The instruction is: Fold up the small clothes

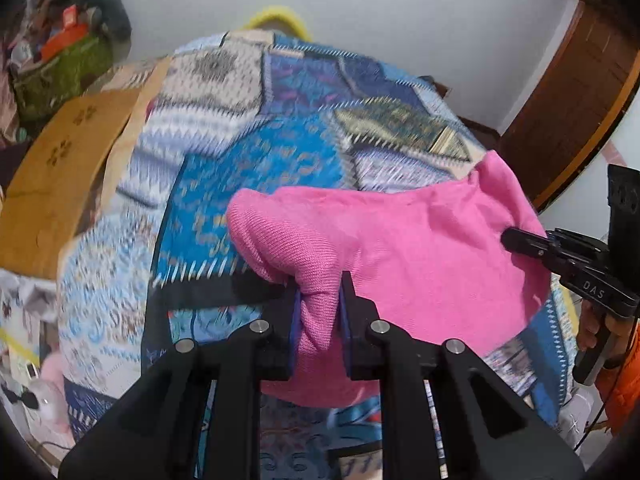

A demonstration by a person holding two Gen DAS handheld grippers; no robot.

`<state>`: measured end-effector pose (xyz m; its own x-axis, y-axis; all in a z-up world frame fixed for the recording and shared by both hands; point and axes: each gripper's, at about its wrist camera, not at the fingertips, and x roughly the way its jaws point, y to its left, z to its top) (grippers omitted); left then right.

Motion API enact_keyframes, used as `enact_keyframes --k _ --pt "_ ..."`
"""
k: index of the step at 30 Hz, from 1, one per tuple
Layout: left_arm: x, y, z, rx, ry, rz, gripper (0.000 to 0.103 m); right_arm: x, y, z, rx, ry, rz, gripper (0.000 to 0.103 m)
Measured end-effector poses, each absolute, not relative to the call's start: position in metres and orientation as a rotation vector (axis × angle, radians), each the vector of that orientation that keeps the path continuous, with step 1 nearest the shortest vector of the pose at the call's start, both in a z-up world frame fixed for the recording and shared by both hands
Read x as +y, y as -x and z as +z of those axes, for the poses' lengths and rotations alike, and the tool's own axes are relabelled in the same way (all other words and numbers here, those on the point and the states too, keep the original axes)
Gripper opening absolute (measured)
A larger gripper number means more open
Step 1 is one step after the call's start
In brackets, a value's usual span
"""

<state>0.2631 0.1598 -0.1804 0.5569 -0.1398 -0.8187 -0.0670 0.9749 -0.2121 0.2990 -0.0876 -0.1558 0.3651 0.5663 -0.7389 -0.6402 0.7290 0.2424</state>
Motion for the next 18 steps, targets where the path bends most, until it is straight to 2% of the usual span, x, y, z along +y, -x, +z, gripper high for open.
enact_keyframes --k 3,8,13,18 --pt "0.166 -0.258 -0.194 1.003 0.257 -0.032 0.021 -0.091 -0.296 -0.167 0.936 0.106 0.763 0.012" --pt "0.169 -0.247 -0.187 0.992 0.204 0.026 0.024 -0.103 -0.289 -0.161 0.916 0.135 0.690 0.017" --pt "0.166 -0.242 -0.160 0.942 0.154 0.043 0.025 -0.107 -0.274 -0.131 0.808 0.170 0.686 0.031" --pt "0.146 -0.253 -0.143 0.898 0.166 -0.033 0.032 -0.081 -0.265 -0.117 0.750 0.199 0.751 0.032"
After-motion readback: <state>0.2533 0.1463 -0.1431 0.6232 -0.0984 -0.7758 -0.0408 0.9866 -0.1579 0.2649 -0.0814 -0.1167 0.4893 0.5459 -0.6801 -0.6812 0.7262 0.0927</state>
